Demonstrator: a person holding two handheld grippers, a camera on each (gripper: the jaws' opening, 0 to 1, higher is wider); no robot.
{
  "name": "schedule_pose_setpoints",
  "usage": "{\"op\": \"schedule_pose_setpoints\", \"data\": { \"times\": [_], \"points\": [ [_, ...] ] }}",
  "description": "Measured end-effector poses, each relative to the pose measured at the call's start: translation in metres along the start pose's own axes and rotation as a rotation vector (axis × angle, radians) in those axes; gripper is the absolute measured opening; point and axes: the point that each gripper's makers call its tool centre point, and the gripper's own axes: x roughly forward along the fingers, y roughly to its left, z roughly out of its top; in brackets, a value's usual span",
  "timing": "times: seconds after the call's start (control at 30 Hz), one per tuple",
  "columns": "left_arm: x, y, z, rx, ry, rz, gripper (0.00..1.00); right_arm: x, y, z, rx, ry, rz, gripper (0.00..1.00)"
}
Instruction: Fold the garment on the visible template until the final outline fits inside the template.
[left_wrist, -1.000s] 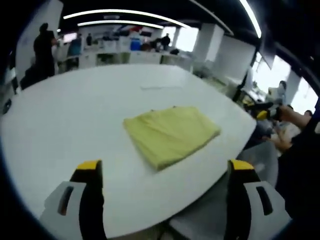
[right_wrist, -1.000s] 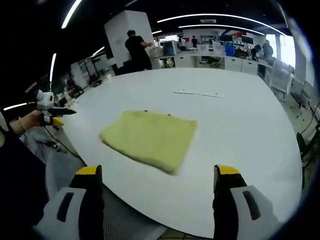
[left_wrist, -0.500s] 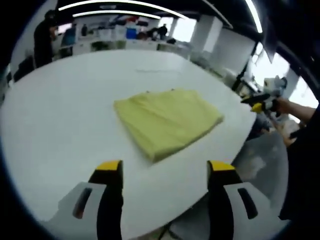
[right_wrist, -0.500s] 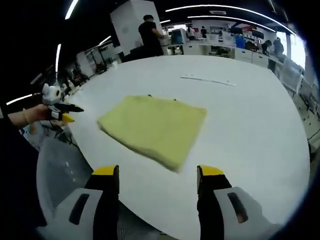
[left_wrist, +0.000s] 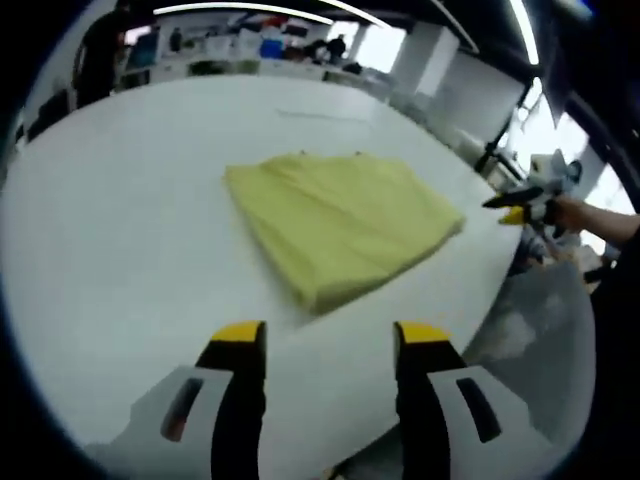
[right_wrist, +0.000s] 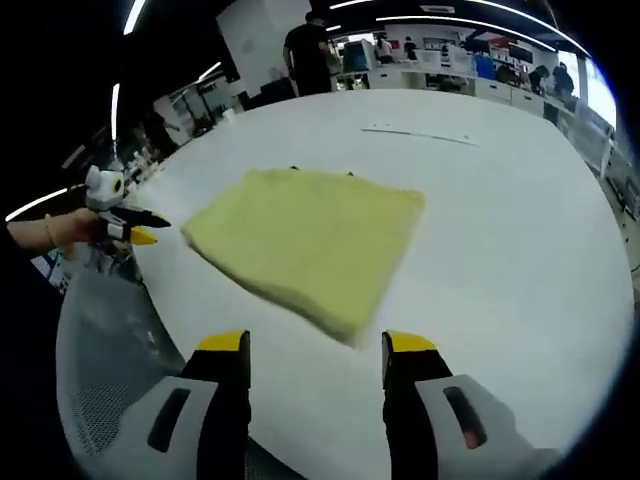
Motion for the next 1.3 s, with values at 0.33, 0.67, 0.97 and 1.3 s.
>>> {"op": "schedule_pose_setpoints", "data": {
  "times": [0.33, 0.67, 0.97, 1.3],
  "points": [
    [0.017, 0.006, -0.002, -0.009, 0.011, 0.017, 0.37, 0.018, -0.009, -0.008, 0.007, 0.031, 0.005, 0.42],
    [0.029, 0.016, 0.003, 0.019, -0.014, 0.031, 0.22, 0.031, -0.017, -0.013, 0.005, 0.033, 0.002, 0.25],
    [0.039, 0.02, 0.001, 0.071, 0.007, 0.039, 0.13, 0.039, -0.02, -0.017, -0.001, 0.055, 0.002, 0.2],
    [0.042, 0.024, -0.001, 0.135, 0.019, 0.047, 0.0, 0.045, -0.023, -0.017, -0.034, 0.063, -0.011, 0.06]
  ]
}}
